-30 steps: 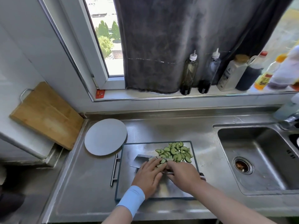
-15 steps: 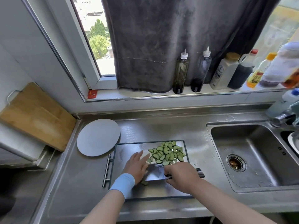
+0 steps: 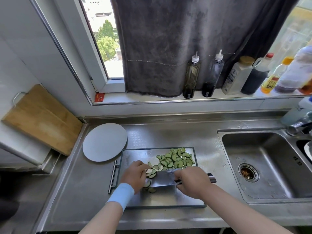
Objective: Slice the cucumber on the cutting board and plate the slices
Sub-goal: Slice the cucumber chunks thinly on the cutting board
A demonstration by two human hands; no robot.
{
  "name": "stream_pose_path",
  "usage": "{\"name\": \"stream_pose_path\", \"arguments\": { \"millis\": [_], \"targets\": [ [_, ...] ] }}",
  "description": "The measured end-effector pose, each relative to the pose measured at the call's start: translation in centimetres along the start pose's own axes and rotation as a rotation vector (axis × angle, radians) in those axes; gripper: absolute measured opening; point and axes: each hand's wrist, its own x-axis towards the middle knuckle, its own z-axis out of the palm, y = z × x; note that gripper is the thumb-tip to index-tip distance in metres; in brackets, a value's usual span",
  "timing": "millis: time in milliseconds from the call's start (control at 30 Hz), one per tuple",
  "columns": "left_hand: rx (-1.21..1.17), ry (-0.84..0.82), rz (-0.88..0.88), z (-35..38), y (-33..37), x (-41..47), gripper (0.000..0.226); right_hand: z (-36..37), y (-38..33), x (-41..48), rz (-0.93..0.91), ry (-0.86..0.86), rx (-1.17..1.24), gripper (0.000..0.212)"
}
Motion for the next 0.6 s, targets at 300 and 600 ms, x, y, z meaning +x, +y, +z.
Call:
{"name": "stream_pose_path", "arguments": {
  "millis": [300,600],
  "targets": [
    [0.095,-0.231,-0.089,0.5,-0.8,-1.8,0.043,-0.9,-1.6,1.1,-0.019,-0.028,-0.053,0.012],
    [-0.062,0.107,0.141,-0.4,-0.8,-4.5,0.015,-1.1,-2.5,1.8,0.026,-0.026,-0.066,0.012]
  ]
}}
